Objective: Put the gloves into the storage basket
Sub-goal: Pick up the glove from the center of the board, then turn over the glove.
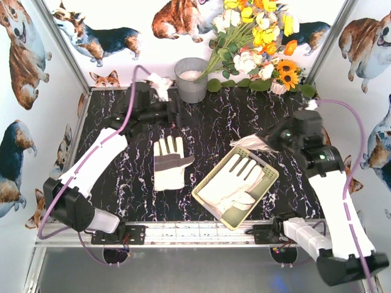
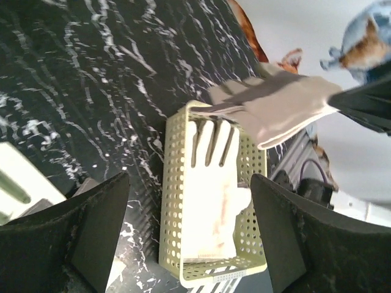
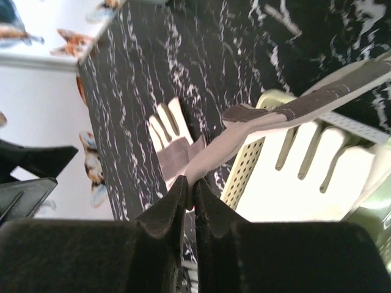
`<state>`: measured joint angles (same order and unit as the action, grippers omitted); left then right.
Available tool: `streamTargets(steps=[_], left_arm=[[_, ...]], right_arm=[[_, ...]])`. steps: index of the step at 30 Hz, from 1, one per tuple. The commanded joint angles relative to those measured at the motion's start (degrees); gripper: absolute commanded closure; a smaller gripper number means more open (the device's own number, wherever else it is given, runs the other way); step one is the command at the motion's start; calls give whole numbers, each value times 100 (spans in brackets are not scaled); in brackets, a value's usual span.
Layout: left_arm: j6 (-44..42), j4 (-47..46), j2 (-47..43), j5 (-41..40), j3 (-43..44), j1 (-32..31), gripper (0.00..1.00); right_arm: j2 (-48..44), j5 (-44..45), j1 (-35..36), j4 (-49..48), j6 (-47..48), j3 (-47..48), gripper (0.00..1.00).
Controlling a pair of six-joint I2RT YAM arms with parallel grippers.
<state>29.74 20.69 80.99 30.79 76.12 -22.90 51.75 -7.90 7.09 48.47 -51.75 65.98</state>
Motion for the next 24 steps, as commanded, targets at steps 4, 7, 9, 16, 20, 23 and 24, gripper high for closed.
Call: streamTargets(steps=[4,7,9,16,20,23,24], left_arm=[[-781,-343,160,270,348,-925,24],[-1061,-147,224,93,469,-1179,24],[-1209,26,285,85,522,-1240,23],[-1834,680,463,-184,666,-1424,20],[-2253,1310,599,-838,757,-1481,23],[-2429,1528,668,-1280,878,-1489,35],[-2475,1523,672,-1371,891,-1496,40]], right_arm=[[596,338,1203,-561,-185,518,100],[942,431,1649,-844,-283,674,100],[1174,455,1884,-1012,-331,790,100],[1915,457,2366,-1394,-421,1212,100],[2175,321,2464,-1552,-459,1439,100],[2362,215,2515,-1628,-476,1617,100],[2426,180,2543,-1648,-477,1685,100]])
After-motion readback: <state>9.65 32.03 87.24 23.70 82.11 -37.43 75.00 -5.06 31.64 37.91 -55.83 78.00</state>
